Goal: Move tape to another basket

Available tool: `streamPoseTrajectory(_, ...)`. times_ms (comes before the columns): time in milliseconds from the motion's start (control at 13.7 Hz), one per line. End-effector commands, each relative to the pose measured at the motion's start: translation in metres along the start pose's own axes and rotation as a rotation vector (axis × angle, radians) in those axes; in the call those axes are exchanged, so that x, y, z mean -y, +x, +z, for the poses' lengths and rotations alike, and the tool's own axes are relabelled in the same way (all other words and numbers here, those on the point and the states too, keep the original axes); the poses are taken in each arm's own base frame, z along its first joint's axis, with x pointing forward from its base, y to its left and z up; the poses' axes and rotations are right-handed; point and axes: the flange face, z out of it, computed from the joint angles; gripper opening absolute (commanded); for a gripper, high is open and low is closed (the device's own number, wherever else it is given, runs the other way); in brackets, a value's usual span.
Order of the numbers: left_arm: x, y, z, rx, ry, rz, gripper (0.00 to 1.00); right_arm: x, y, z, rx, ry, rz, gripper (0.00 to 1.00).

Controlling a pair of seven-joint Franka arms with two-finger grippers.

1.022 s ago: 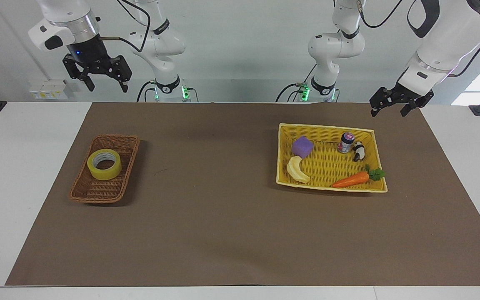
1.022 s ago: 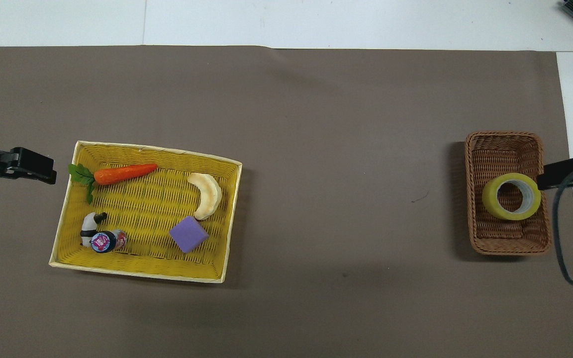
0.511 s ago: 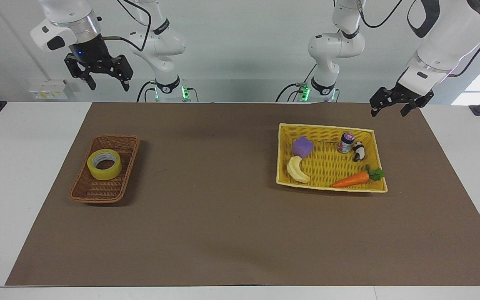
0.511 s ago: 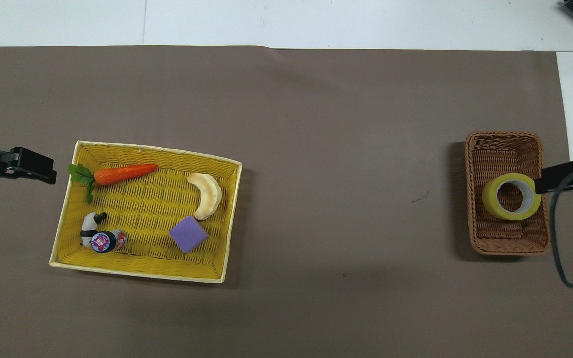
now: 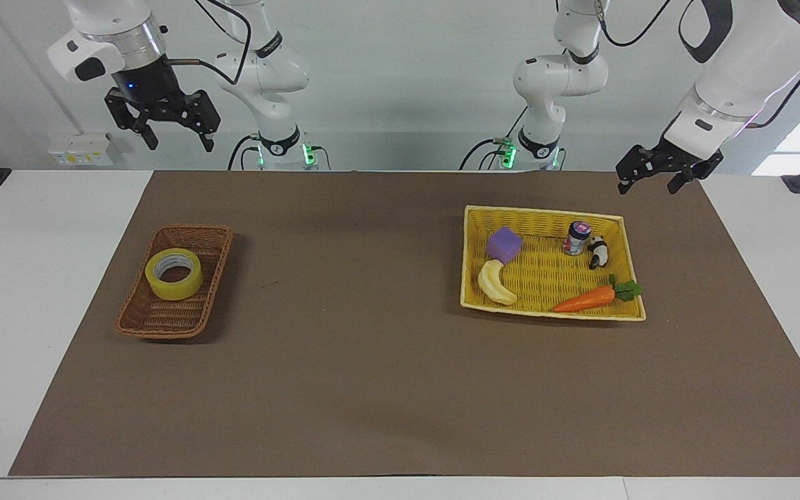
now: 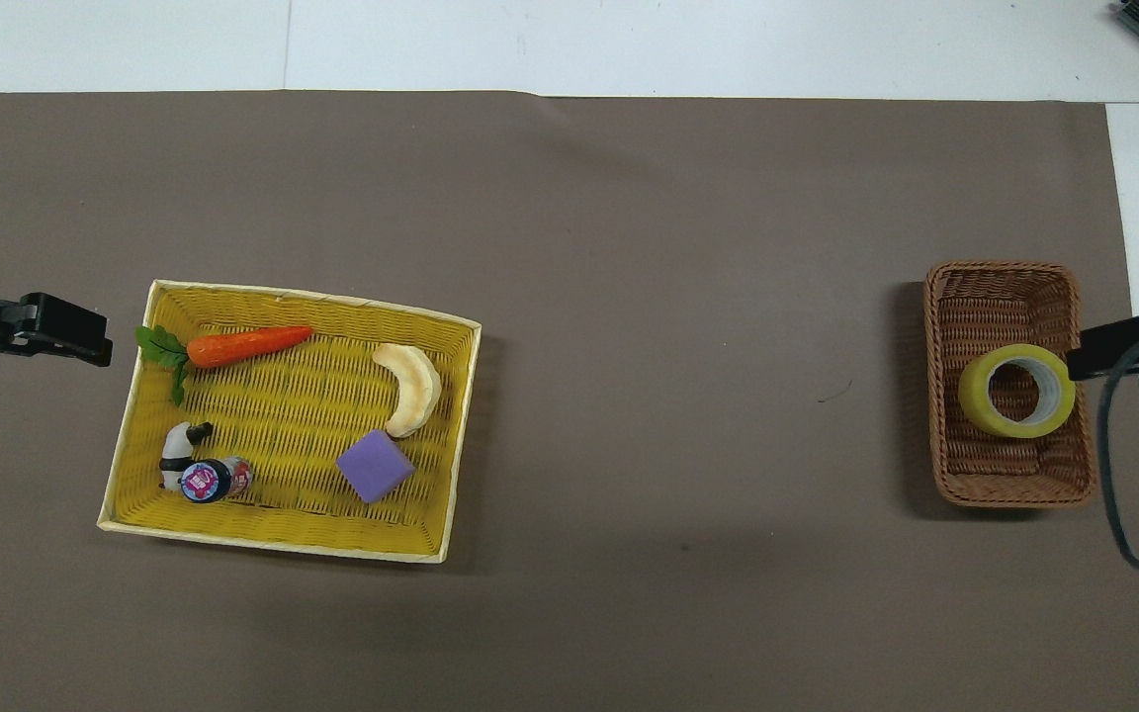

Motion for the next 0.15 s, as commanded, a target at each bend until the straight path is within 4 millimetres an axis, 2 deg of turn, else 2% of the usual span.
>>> streamPoseTrajectory(0,0.0003,-0.0033,-0.0058,0.001,0.02,-0.002,1.0,-0.0026,-0.0022,-0.003,0.011,0.001,0.005,1.0)
streamPoseTrajectory(73,0.0002,-0.0033,-0.0058,0.001,0.02,-0.001,1.0,-0.0026,-0.002,-0.0031,0.01,0.001,0.003,1.0)
